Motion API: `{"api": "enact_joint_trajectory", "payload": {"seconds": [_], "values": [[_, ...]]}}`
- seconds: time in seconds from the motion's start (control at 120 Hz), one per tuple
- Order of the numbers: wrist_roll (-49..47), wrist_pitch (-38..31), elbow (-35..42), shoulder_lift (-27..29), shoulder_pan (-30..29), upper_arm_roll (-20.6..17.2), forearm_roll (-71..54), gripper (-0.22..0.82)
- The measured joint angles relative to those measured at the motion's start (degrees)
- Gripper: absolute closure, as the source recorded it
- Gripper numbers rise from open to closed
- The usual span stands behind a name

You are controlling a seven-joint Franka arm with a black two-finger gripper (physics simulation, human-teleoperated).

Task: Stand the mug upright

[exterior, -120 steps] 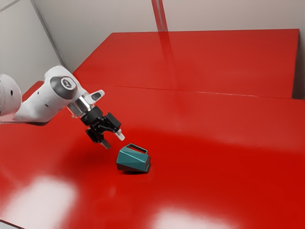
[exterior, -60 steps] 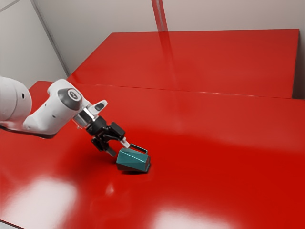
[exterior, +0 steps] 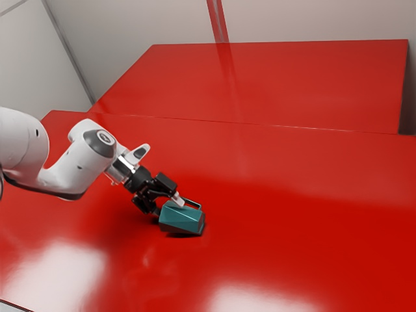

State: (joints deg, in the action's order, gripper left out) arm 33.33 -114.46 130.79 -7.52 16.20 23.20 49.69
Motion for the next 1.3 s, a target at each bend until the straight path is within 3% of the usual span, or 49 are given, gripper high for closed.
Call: {"api": "enact_joint_trajectory", "payload": {"seconds": [0.267,1.017,1.3], "values": [[0.78,-0.07,1.11,0.32,-0.08,0.0,2.45,0.03],[2.47,0.59,1.17,0.92,0.03,0.0,3.91,0.61],[2.52,0.96,0.24,2.36,0.47,-0.35,4.44,0.73]]}}
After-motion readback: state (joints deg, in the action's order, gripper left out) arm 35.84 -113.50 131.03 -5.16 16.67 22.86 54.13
